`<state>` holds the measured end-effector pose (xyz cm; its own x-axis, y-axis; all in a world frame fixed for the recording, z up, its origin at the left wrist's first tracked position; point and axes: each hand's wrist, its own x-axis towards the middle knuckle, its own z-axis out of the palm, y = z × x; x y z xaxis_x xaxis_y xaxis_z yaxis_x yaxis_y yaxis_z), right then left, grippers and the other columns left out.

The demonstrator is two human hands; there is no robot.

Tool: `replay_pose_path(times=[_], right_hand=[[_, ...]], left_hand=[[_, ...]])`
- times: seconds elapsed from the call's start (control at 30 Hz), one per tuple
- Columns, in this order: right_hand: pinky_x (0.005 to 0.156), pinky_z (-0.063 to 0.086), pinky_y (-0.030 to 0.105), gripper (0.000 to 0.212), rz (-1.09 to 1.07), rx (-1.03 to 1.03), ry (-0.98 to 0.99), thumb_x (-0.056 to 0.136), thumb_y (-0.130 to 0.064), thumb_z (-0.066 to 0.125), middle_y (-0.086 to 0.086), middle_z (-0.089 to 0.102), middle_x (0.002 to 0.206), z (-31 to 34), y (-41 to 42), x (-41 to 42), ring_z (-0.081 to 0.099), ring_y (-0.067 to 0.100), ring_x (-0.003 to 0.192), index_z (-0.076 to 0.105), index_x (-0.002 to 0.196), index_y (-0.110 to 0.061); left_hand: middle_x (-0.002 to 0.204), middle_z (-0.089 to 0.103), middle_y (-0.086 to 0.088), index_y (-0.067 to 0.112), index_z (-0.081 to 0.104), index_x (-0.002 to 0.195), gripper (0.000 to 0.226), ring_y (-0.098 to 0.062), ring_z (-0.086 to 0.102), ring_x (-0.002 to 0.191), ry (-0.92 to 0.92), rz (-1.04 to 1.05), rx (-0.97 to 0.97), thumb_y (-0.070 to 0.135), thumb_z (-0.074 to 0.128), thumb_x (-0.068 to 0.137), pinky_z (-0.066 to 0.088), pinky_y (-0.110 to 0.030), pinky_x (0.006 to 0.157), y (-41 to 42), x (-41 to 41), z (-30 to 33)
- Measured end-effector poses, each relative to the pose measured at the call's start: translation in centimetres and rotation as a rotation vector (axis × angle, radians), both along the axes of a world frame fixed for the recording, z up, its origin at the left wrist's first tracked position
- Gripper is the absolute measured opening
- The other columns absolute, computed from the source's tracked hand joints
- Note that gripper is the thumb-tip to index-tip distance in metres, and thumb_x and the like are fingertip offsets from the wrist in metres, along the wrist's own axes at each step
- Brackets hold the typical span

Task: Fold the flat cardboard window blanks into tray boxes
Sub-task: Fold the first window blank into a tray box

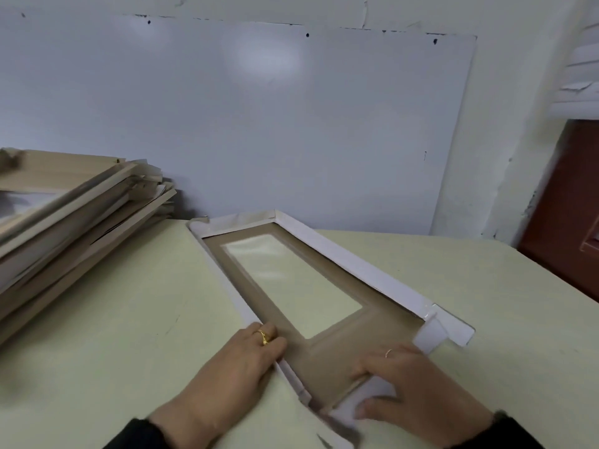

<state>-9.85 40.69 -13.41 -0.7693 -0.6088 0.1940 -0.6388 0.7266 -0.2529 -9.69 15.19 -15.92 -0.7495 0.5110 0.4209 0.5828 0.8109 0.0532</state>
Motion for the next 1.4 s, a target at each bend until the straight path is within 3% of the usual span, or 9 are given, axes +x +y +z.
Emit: replay_pose_path(times=[0.17, 0.33, 0.5, 0.67, 0.77, 0.87, 1.07, 1.23, 1.4], right_hand=[[0.042, 0.039, 0.015, 0.029, -0.045, 0.144, 0.459, 0.043, -0.034, 0.087, -0.013, 0.054, 0.05, -0.7, 0.2, 0.0, 0.053, 0.009, 0.044, 0.061, 0.052, -0.026], [0.038, 0.032, 0.017, 0.027, -0.044, 0.092, 0.81, 0.055, -0.001, 0.043, -0.003, 0.04, 0.038, -2.2, -3.8, 1.1, 0.041, 0.015, 0.034, 0.049, 0.038, -0.02], [0.039, 0.03, 0.016, 0.056, -0.096, 0.041, 0.949, 0.075, 0.007, 0.018, -0.001, 0.04, 0.038, -3.7, -6.5, 1.5, 0.038, 0.016, 0.033, 0.05, 0.036, -0.019], [0.037, 0.033, 0.016, 0.026, -0.047, 0.065, 0.856, 0.062, -0.003, 0.054, -0.005, 0.048, 0.042, -3.9, -7.0, 1.2, 0.045, 0.013, 0.037, 0.059, 0.042, -0.019], [0.032, 0.033, 0.017, 0.019, -0.07, 0.045, 0.711, 0.049, -0.041, 0.069, -0.008, 0.049, 0.039, -2.8, -4.8, 1.0, 0.047, 0.009, 0.034, 0.063, 0.047, -0.023], [0.03, 0.032, 0.016, 0.032, -0.228, -0.079, 0.601, 0.07, -0.048, 0.056, -0.007, 0.052, 0.039, -1.7, -2.2, 0.6, 0.05, 0.011, 0.034, 0.062, 0.053, -0.022], [0.036, 0.03, 0.012, 0.043, -0.318, -0.003, 0.555, 0.045, -0.03, 0.092, -0.002, 0.049, 0.042, -2.2, -2.0, -0.7, 0.047, 0.014, 0.033, 0.053, 0.047, -0.014], [0.053, 0.043, 0.021, 0.041, -0.271, 0.063, 0.484, 0.039, -0.041, 0.091, -0.008, 0.059, 0.062, -2.4, -2.6, -1.4, 0.059, 0.012, 0.053, 0.064, 0.062, -0.021], [0.061, 0.047, 0.012, 0.021, -0.052, 0.015, 0.331, 0.062, -0.04, 0.068, -0.018, 0.066, 0.083, -2.3, -2.9, -0.8, 0.064, 0.0, 0.072, 0.071, 0.08, -0.029]], left_hand=[[0.096, 0.052, 0.007, 0.015, 0.054, 0.088, 0.022, -0.011, 0.047, 0.091, -0.109, 0.094, 0.14, 0.007, 0.036, 0.079, 0.037, -0.019, 0.078, -2.3, -1.6, -0.5], [0.129, 0.041, 0.018, 0.028, 0.061, 0.101, 0.029, -0.006, 0.047, 0.114, -0.083, 0.099, 0.06, 0.014, 0.039, 0.087, 0.035, -0.01, 0.091, -2.3, 0.2, -0.1], [0.097, 0.068, 0.007, 0.025, 0.069, 0.085, 0.031, -0.01, 0.052, 0.099, 0.001, 0.056, -0.012, 0.013, 0.067, 0.056, 0.034, -0.019, 0.079, -1.3, 2.6, 2.4], [0.071, 0.065, 0.024, 0.033, 0.041, 0.099, 0.021, 0.005, 0.062, 0.061, 0.001, 0.025, -0.154, 0.04, 0.022, 0.091, 0.04, -0.01, 0.061, 1.5, 4.0, 1.0], [0.083, 0.068, 0.014, 0.026, 0.037, 0.097, 0.02, -0.005, 0.066, 0.072, -0.17, 0.133, -0.139, 0.03, 0.03, 0.078, 0.046, -0.009, 0.059, 1.3, 3.6, 1.4], [0.101, 0.059, 0.012, 0.033, 0.039, 0.108, 0.023, -0.011, 0.056, 0.092, -0.138, 0.223, -0.012, 0.036, 0.021, 0.094, 0.042, -0.023, 0.075, 0.4, 2.9, 1.5], [0.063, 0.054, 0.01, 0.026, 0.065, 0.084, 0.037, -0.011, 0.054, 0.051, -0.035, 0.265, -0.035, 0.003, 0.046, 0.062, 0.035, -0.017, 0.043, 1.6, 2.5, 1.8], [0.074, 0.066, 0.004, 0.02, 0.075, 0.087, 0.046, -0.014, 0.064, 0.064, 0.03, 0.165, -0.187, 0.015, 0.033, 0.068, 0.043, -0.024, 0.062, 3.6, 2.5, 1.3], [0.096, 0.07, 0.01, 0.022, 0.075, 0.09, 0.047, -0.002, 0.066, 0.086, -0.244, 0.087, -0.103, 0.038, 0.033, 0.077, 0.049, -0.011, 0.069, 5.5, 2.5, 0.8]])
